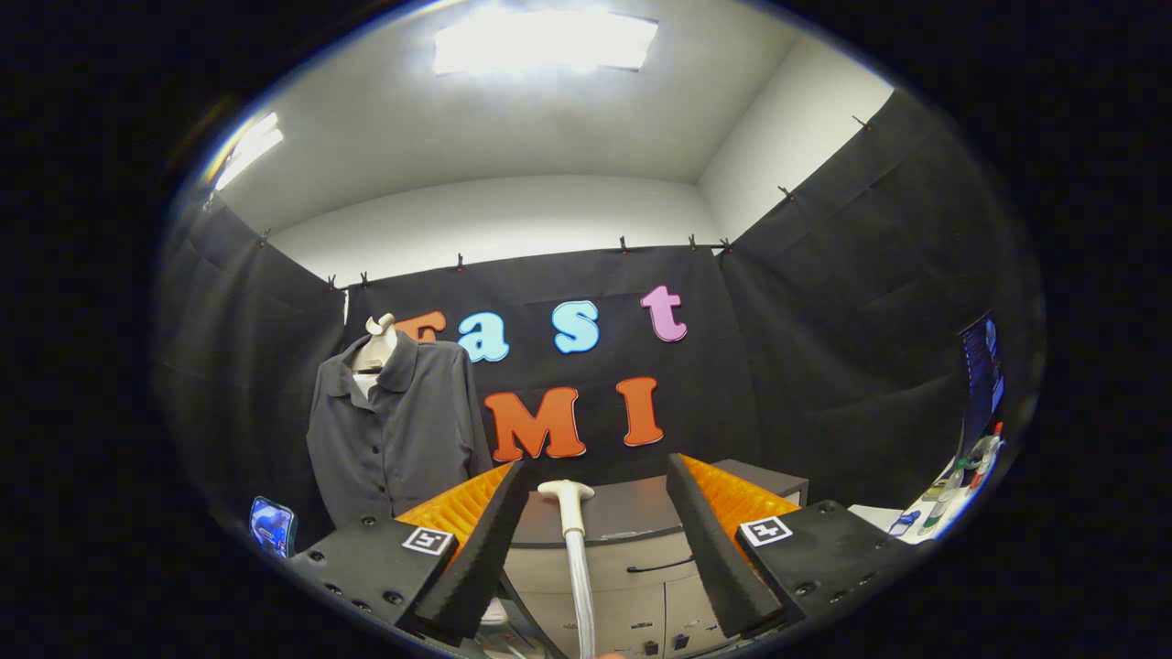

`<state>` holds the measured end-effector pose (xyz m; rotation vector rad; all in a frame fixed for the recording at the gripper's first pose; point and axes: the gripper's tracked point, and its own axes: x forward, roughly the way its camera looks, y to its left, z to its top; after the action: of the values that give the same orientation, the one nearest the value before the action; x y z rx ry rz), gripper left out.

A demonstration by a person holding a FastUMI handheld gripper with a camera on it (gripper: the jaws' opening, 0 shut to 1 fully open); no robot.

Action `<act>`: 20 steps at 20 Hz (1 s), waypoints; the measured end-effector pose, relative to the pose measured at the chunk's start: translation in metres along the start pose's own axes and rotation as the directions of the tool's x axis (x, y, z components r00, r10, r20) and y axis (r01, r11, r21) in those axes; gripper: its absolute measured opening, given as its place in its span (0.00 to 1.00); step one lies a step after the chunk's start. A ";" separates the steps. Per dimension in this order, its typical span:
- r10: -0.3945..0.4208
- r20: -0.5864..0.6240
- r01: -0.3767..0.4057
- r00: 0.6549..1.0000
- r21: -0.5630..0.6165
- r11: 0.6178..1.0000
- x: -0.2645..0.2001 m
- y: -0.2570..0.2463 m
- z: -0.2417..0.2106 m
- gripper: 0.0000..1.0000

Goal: Iron the clothes twice with a garment steamer, once on the left side and once on the right side.

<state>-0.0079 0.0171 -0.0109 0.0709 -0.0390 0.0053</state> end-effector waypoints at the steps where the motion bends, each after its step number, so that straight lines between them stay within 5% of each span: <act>1: -0.005 -0.005 0.005 1.000 0.008 1.000 -0.004 0.003 -0.004 0.98; 7: -0.061 0.001 0.061 0.998 -0.020 0.998 -0.017 -0.004 -0.003 0.98; 20: -0.010 -0.020 0.009 1.000 -0.048 0.999 -0.018 0.000 -0.007 0.98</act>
<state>-0.0251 0.0178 -0.0189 0.0227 -0.0188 -0.0048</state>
